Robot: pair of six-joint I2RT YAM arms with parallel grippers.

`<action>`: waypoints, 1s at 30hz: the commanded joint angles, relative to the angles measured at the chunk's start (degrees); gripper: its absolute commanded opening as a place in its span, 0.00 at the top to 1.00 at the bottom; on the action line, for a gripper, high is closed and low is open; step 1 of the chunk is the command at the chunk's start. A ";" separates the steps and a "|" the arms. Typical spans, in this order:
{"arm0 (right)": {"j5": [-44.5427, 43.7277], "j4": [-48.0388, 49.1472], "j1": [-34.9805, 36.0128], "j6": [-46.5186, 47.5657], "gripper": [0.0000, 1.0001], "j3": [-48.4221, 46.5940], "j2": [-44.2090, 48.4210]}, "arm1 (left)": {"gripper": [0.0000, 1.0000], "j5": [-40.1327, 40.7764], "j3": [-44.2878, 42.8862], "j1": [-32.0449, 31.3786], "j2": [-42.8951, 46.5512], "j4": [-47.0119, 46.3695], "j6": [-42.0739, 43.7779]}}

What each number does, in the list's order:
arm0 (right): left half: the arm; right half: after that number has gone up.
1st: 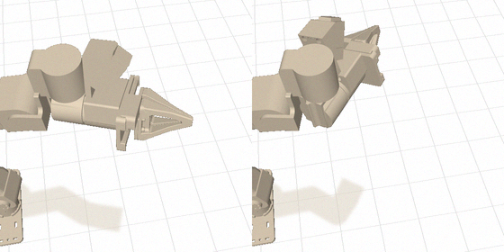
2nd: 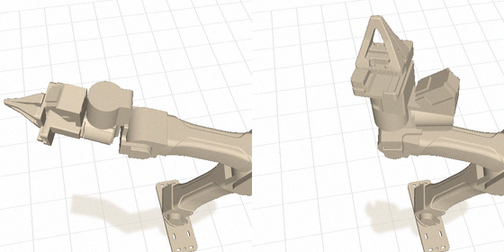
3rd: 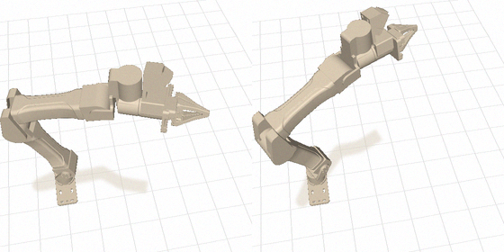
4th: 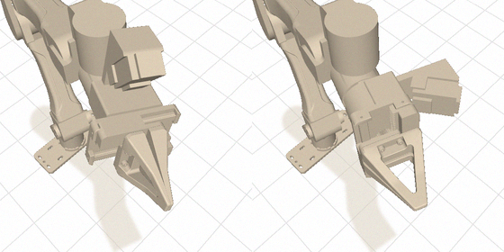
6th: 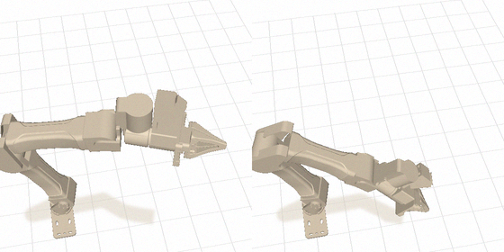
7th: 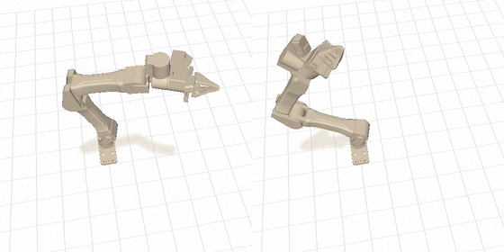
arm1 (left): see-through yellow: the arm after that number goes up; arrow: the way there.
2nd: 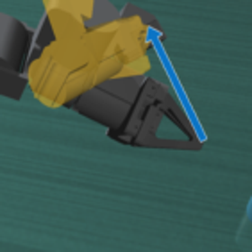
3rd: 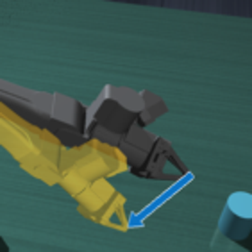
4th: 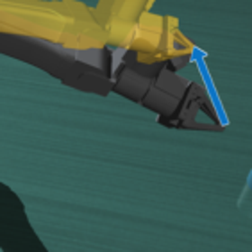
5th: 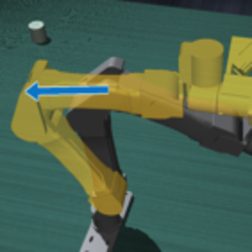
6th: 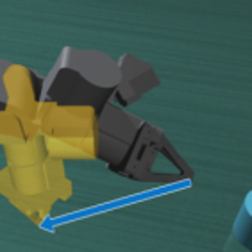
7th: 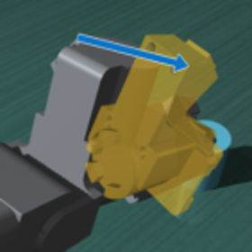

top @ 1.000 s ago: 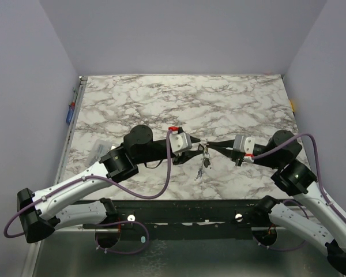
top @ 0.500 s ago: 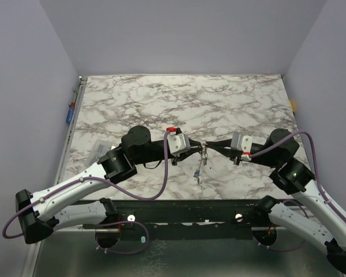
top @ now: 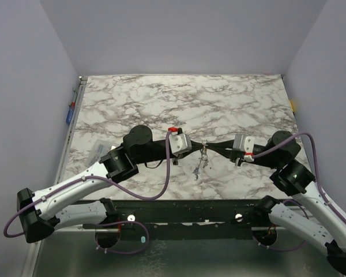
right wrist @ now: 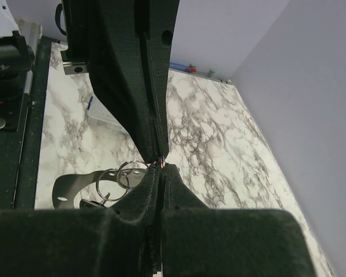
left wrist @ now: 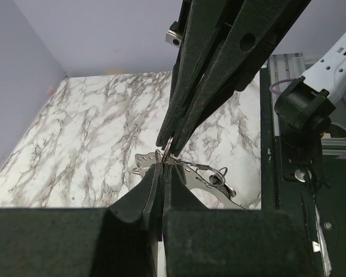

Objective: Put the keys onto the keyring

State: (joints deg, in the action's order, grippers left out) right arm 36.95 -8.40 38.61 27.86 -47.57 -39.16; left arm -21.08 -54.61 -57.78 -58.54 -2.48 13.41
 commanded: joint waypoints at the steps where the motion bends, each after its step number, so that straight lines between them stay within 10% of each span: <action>1: 2.34 7.62 0.03 -3.11 1.00 1.21 1.55 | 1.00 -1.41 -1.14 -0.28 -0.78 -0.62 0.14; 30: -2.92 37.93 -0.02 -19.03 0.99 10.16 4.68 | 1.00 0.15 -0.57 -0.43 2.10 -1.56 0.92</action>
State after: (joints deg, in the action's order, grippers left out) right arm 35.59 22.37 38.54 10.41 -37.19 -36.01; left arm -21.54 -55.92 -57.89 -57.63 -5.98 13.58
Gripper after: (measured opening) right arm 0.015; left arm 0.017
